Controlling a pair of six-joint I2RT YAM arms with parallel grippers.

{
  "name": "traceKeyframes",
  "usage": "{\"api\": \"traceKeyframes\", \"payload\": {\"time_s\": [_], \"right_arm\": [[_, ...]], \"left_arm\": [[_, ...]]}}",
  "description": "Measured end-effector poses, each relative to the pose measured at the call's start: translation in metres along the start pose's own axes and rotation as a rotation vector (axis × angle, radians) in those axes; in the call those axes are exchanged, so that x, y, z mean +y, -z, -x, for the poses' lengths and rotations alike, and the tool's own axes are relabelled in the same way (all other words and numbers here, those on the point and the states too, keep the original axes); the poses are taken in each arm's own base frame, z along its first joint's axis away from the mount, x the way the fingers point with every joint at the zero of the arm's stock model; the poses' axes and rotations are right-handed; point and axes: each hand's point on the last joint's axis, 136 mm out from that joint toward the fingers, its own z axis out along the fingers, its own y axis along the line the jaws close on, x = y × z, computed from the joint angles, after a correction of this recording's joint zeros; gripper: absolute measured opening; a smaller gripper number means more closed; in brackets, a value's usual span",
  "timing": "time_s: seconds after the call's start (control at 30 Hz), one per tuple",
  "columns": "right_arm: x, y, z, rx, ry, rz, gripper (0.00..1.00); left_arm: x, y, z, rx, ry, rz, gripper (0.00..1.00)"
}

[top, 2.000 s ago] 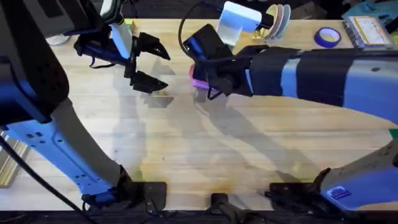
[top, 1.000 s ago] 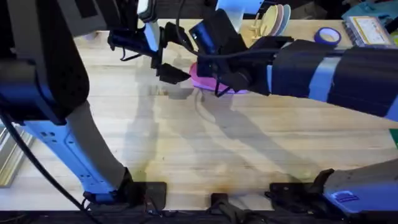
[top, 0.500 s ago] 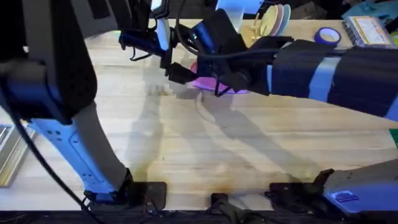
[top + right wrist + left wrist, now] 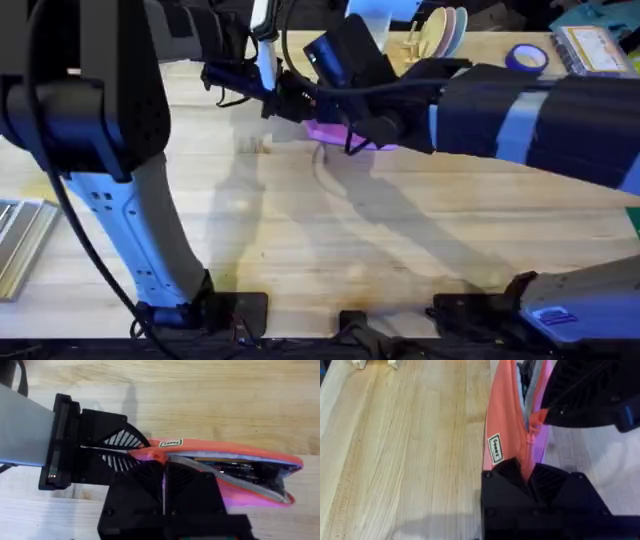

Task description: Unzip the bag, pick up the pens from the table one at a time and place them inside, then zip the bag closed.

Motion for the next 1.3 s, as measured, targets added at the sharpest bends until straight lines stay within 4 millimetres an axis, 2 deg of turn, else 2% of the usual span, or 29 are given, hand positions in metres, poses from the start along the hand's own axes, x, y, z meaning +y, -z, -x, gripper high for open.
{"api": "traceKeyframes", "payload": {"time_s": [0.13,0.2,0.23,0.4,0.7,0.73,0.97,1.13,1.17,1.3], "right_arm": [[-0.003,-0.001,0.001,0.002,0.035,-0.006,0.03],[-0.016,-0.004,0.0,0.029,0.054,-0.03,0.03],[-0.037,-0.001,0.004,0.054,0.048,-0.066,0.03],[-0.065,0.003,0.01,0.087,0.051,-0.111,0.03],[-0.108,-0.002,0.007,0.161,0.045,-0.19,0.03],[-0.125,-0.004,0.007,0.182,0.021,-0.217,0.03],[-0.174,-0.006,0.01,0.22,-0.053,-0.311,0.03],[-0.194,-0.008,0.013,0.227,-0.102,-0.332,0.031],[-0.206,-0.008,0.011,0.252,-0.141,-0.328,0.031],[-0.213,-0.01,0.007,0.281,-0.184,-0.299,0.031]], "left_arm": [[0.0,0.0,0.0,0.0,0.0,0.0,0.045],[0.0,0.0,0.0,0.0,0.0,0.0,0.045],[0.0,0.0,0.0,-0.001,0.0,0.0,0.043],[0.0,0.0,0.001,-0.005,-0.003,0.001,0.043],[0.0,-0.001,0.001,-0.005,-0.004,-0.001,0.043],[-0.001,-0.002,0.003,-0.008,-0.006,-0.005,0.043],[-0.002,-0.004,0.004,-0.009,-0.008,-0.009,0.043],[-0.003,-0.007,0.007,-0.018,-0.012,-0.018,0.043],[-0.005,-0.01,0.009,-0.021,-0.016,-0.026,0.043],[-0.005,-0.01,0.009,-0.024,-0.016,-0.026,0.043]]}}
